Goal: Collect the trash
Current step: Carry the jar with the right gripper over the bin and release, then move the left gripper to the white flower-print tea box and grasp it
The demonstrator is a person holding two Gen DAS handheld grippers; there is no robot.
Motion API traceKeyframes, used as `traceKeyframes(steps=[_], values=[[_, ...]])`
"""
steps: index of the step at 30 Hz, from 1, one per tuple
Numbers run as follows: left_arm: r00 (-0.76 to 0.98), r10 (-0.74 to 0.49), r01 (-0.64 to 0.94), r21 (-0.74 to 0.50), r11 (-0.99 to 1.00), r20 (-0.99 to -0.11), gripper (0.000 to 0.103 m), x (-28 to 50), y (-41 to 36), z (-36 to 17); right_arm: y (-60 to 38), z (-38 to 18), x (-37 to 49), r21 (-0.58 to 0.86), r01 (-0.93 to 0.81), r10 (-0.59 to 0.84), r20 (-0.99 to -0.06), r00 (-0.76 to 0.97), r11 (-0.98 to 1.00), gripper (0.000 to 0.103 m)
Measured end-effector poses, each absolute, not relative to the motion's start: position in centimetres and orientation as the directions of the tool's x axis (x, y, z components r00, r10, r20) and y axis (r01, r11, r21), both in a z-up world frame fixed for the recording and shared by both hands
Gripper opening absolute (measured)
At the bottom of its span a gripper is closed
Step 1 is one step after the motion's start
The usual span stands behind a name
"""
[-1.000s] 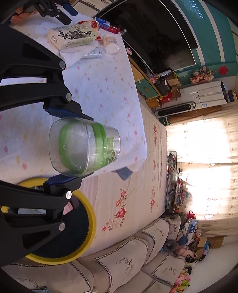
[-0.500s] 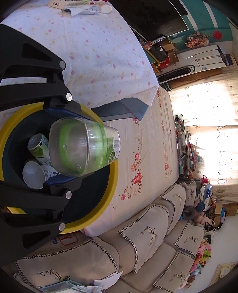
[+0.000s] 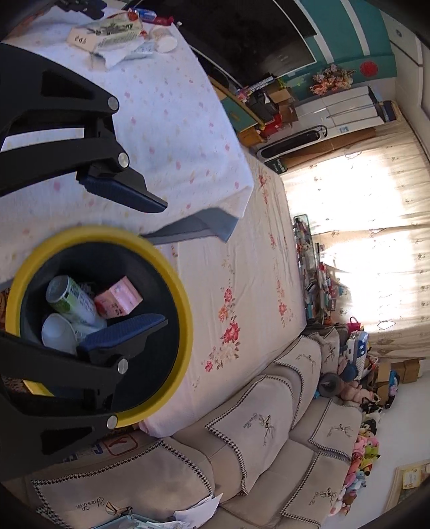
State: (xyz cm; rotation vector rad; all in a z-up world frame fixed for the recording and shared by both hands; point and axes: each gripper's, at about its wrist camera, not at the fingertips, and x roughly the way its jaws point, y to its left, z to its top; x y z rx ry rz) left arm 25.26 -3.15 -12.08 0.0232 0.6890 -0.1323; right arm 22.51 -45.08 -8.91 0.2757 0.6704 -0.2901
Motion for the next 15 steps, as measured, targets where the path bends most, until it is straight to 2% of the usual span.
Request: traceKeyframes(steps=[8,15], values=[[0.769,-0.108,0.128,-0.014,0.992,-0.630,0.090,25.2,-3.1,-11.9,-34.6,-5.1,24.5,0.155,0.144,-0.037,-0.544,0.839,0.977,0.068],[0.753,-0.132,0.152,-0.024,0.988,-0.644,0.091,25.2,-3.3,-12.1,-31.9,-7.2,26.1,0.144,0.120,-0.021,-0.550,0.835,0.982,0.068]])
